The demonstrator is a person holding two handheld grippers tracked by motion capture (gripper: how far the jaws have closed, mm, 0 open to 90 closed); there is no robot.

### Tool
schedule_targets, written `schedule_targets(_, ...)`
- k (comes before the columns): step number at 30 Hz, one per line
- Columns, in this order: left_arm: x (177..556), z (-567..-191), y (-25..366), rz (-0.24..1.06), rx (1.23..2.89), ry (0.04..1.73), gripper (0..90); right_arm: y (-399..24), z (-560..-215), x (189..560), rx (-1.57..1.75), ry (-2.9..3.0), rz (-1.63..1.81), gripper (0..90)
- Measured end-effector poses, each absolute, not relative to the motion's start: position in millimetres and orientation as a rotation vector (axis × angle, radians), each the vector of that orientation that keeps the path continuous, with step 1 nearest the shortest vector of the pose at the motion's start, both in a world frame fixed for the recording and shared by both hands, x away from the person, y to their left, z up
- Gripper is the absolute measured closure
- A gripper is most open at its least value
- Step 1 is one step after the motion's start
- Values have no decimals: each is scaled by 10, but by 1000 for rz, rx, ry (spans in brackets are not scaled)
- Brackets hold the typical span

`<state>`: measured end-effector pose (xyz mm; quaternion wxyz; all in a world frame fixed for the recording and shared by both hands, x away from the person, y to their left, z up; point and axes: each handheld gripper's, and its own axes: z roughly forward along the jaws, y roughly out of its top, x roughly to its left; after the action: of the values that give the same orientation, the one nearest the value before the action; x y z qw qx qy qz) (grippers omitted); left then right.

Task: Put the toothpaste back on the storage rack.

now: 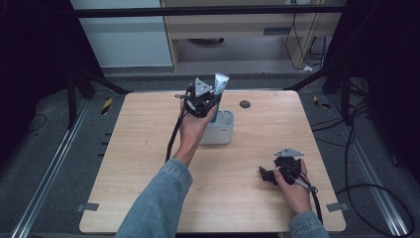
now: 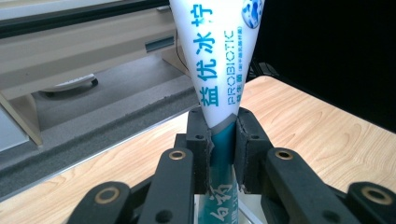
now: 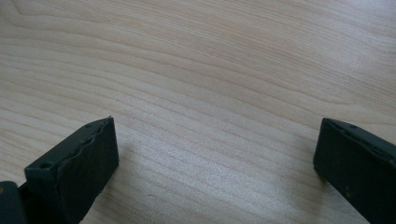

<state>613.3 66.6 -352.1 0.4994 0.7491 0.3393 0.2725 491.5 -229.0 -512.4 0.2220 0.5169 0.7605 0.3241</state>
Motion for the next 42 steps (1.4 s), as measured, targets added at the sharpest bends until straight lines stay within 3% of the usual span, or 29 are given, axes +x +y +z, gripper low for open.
schedule_targets(42,6167,-3926,672,648,1947,846,774,-2296,-5127,4918,1418,2106,894,4)
